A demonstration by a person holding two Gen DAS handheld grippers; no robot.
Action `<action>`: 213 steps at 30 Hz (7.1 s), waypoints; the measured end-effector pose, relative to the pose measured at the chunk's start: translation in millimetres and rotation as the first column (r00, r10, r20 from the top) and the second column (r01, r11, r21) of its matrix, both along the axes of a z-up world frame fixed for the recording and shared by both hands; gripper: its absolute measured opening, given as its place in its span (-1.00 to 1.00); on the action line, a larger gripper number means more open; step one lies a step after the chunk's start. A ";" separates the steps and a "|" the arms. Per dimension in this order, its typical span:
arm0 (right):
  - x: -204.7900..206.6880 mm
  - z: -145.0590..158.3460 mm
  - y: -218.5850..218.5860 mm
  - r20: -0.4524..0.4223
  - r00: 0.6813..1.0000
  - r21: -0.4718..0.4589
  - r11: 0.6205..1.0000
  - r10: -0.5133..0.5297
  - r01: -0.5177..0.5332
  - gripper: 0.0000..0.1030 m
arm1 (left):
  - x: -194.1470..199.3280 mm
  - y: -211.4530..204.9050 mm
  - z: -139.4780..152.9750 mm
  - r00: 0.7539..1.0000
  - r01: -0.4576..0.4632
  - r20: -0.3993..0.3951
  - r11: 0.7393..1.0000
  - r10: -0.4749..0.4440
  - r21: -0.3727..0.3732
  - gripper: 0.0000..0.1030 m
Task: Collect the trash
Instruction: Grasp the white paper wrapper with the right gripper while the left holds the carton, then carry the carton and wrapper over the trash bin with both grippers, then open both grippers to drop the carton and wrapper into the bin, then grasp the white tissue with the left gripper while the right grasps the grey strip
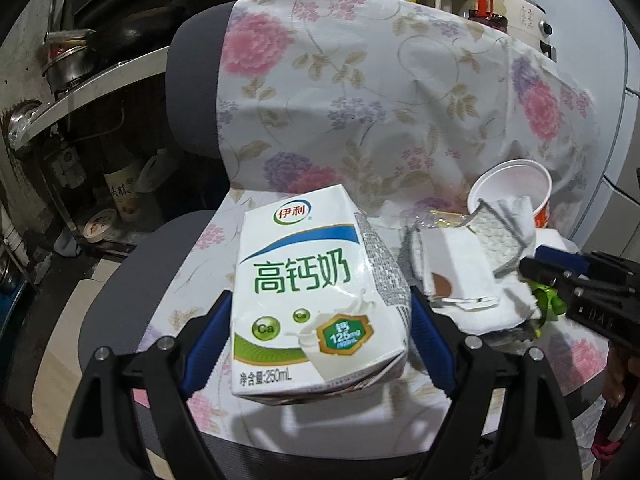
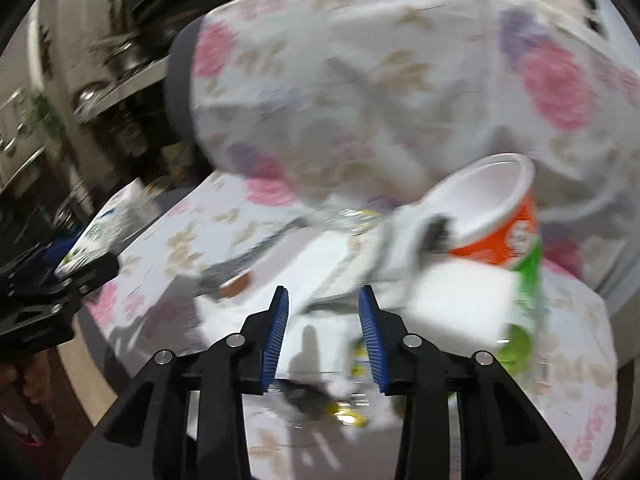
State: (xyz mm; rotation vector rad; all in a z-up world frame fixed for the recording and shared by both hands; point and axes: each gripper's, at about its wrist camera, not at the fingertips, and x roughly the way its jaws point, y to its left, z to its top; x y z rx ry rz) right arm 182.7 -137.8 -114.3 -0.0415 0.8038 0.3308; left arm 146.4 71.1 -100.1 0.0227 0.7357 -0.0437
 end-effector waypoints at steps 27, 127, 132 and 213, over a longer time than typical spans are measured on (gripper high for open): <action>17.4 -15.1 -12.1 -0.198 0.971 0.381 0.903 -0.131 0.199 -0.91 | -14.0 13.8 1.8 1.000 0.000 0.003 1.000 0.000 -0.028 0.59; -327.6 10.5 -308.7 0.071 0.660 0.146 0.663 -0.748 0.735 -0.28 | -143.6 -358.3 -57.3 0.680 0.733 -0.054 0.680 -0.731 0.034 0.86; -289.3 32.9 -271.5 0.100 0.732 0.143 0.738 -0.674 0.659 -0.27 | -121.4 -299.5 -42.9 0.763 0.647 -0.058 0.760 -0.644 0.062 0.86; -110.9 39.1 -133.3 0.160 0.934 0.172 0.941 -0.319 0.292 -0.92 | 59.3 -143.0 -33.6 0.922 0.357 -0.157 0.934 -0.353 -0.008 -0.72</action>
